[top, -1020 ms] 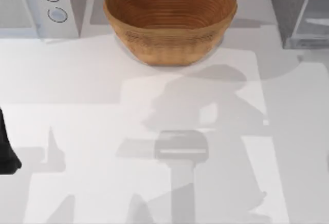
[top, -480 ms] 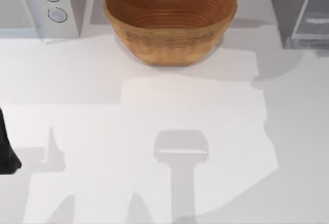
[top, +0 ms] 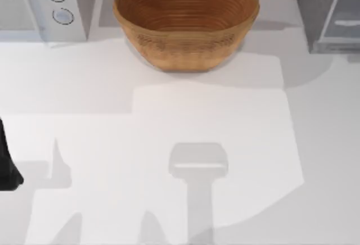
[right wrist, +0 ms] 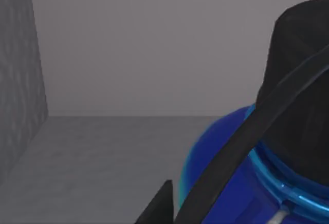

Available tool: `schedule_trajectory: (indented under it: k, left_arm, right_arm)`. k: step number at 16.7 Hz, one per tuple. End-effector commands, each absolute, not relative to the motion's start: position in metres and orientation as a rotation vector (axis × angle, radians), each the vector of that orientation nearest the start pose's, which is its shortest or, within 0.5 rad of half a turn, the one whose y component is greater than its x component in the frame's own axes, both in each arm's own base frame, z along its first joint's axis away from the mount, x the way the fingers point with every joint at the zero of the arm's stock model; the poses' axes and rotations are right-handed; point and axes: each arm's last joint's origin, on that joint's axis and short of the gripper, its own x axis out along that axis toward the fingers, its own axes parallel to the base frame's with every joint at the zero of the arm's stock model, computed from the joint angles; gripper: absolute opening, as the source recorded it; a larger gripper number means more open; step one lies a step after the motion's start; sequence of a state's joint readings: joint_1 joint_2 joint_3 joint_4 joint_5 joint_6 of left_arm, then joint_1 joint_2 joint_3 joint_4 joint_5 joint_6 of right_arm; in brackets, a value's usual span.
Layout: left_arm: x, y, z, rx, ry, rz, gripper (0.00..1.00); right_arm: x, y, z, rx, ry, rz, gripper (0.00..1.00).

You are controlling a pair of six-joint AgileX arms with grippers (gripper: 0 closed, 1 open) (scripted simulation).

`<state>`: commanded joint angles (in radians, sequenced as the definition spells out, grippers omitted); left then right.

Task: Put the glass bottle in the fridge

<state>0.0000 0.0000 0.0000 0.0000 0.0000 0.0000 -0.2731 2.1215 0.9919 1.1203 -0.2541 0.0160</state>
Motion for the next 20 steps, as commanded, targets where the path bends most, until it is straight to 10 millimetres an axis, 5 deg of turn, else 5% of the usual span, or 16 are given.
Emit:
schedule_trajectory:
  k: [10,16,20]
  left_arm:
    - [0.106,-0.001,0.160,0.000,0.000,0.000,1.00]
    - [0.106,-0.001,0.160,0.000,0.000,0.000,1.00]
    - [0.106,-0.001,0.160,0.000,0.000,0.000,1.00]
  right_arm:
    - [0.497,-0.103,0.128,0.007,0.005,0.007,0.01]
    - [0.504,-0.103,0.129,0.004,0.008,0.005,0.01]
    - [0.504,-0.103,0.129,0.004,0.008,0.005,0.31]
